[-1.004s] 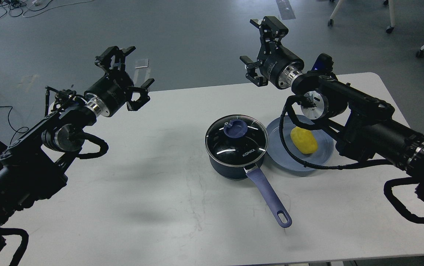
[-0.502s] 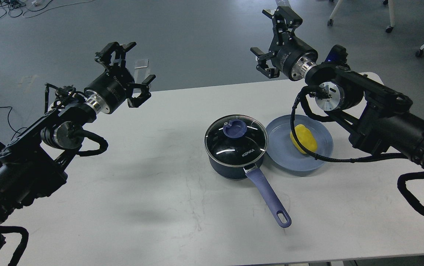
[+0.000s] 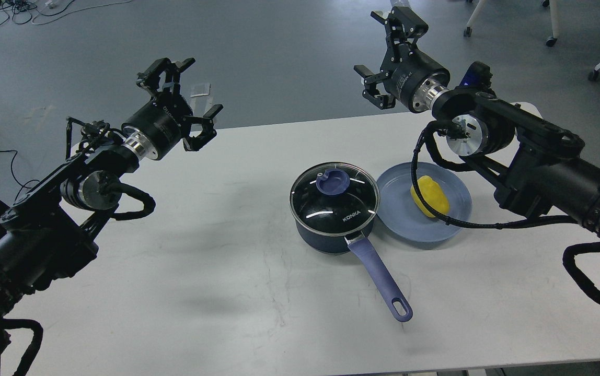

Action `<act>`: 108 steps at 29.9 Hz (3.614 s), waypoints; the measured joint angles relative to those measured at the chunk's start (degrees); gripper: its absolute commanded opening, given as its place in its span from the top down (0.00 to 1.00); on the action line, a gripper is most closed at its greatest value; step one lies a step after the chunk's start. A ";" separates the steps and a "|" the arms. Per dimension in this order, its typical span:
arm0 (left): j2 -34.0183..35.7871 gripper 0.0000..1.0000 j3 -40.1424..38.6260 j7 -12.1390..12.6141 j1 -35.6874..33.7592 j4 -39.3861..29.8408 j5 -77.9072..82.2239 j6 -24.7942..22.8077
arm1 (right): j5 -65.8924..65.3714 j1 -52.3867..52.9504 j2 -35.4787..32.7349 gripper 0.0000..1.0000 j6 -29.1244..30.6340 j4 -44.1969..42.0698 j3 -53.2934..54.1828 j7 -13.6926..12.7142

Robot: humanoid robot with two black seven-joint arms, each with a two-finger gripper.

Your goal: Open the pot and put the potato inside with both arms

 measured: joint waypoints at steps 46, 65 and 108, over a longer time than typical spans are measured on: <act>-0.14 0.01 5.49 -3.64 -8.49 -2.53 26.95 10.37 | -0.16 -1.12 -5.94 0.00 0.09 6.83 0.90 0.42; -6.32 0.01 19.97 -8.95 -18.55 -5.75 67.27 27.86 | 0.00 -8.75 -13.78 0.00 0.07 7.76 9.86 0.46; -12.09 0.01 39.93 -14.77 -8.99 -4.26 100.14 43.92 | -0.68 -5.99 -18.53 0.00 0.17 7.28 0.85 -4.76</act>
